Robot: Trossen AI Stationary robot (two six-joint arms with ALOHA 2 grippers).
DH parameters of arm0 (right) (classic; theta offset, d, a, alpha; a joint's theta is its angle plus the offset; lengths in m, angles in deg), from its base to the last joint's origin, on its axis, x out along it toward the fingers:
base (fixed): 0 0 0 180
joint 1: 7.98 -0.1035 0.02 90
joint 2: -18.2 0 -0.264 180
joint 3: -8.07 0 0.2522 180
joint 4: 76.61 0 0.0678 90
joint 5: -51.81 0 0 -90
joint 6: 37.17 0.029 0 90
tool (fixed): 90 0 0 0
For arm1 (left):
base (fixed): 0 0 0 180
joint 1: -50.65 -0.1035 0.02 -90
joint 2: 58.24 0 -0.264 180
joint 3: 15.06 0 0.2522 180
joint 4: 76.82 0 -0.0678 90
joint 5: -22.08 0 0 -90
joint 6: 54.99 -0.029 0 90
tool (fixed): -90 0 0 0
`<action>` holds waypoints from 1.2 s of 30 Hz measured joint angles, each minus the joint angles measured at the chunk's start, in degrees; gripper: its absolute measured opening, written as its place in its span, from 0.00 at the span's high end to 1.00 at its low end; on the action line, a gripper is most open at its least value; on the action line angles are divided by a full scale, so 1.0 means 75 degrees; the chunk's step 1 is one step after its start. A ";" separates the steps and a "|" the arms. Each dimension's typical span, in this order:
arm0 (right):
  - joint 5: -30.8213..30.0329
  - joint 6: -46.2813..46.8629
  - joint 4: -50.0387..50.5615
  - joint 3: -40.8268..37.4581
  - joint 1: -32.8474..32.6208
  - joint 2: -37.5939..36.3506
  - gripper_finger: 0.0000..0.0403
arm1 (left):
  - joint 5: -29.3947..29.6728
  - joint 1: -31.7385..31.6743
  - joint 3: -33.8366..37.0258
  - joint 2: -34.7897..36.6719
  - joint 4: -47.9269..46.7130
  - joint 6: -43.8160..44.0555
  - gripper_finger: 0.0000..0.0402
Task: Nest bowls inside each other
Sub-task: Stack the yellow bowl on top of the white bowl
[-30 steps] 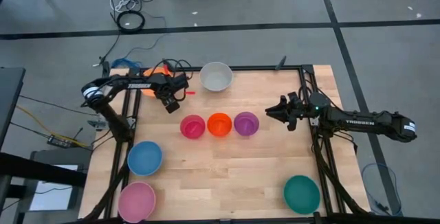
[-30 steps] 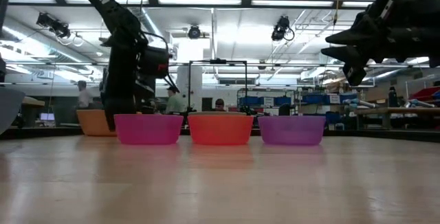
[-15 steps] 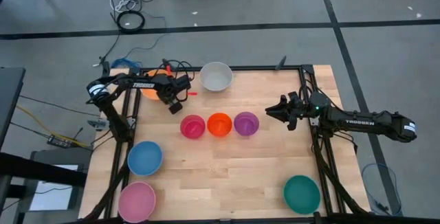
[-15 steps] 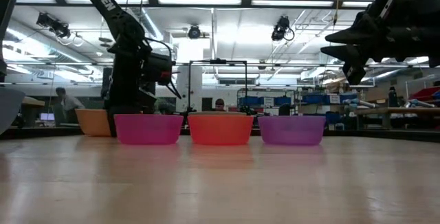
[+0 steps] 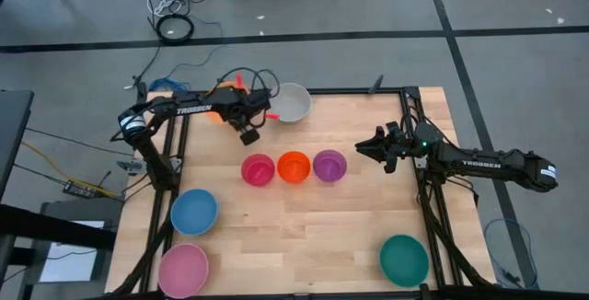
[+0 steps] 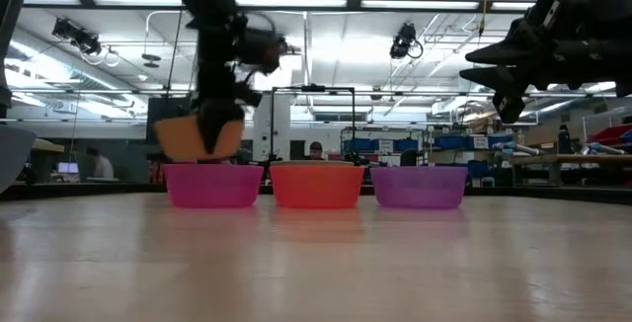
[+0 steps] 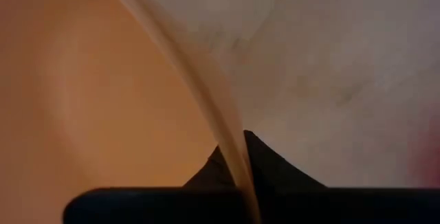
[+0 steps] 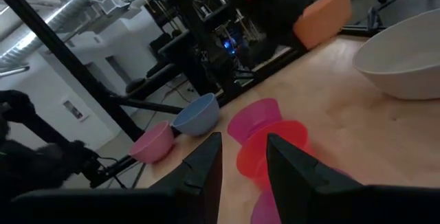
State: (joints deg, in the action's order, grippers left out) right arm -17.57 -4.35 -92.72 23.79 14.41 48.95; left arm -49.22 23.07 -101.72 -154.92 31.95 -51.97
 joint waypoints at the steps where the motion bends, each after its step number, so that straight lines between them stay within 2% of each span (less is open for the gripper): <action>1: 0.0004 0.0000 0.0000 0.0000 0.0000 0.0000 0.75 | -0.0136 0.0080 -0.0279 -0.0001 0.0071 -0.0129 0.99; 6: 0.0008 -0.0057 0.0000 0.0000 0.0000 0.0000 0.75 | -0.0619 0.0549 -0.1557 -0.0159 0.0731 -0.0988 0.99; 11: 0.0013 -0.0097 -0.0007 0.0000 -0.0003 0.0000 0.75 | -0.0619 0.0692 -0.2541 -0.0941 0.0701 -0.1268 0.99; 17: 0.0032 -0.0101 -0.0037 0.0000 -0.0006 0.0000 0.75 | -0.0700 0.0696 -0.3365 -0.2236 0.0462 -0.1514 0.99; 25: 0.0044 -0.0118 -0.0191 0.0000 -0.0006 0.0000 0.75 | -0.0787 0.0652 -0.4475 -0.3154 0.0432 -0.1836 0.99; 29: 0.0050 -0.0119 -0.0198 0.0000 -0.0006 0.0000 0.75 | -0.0781 0.0535 -0.4781 -0.3287 0.0356 -0.1962 0.99; 36: 0.0050 -0.0119 -0.0267 0.0000 -0.0006 0.0000 0.75 | -0.0982 0.0461 -0.4786 -0.3300 0.0294 -0.2012 0.98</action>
State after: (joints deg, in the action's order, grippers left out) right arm -17.20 -5.25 -94.72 23.79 14.37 48.95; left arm -56.58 26.53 -137.61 -179.67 34.15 -67.07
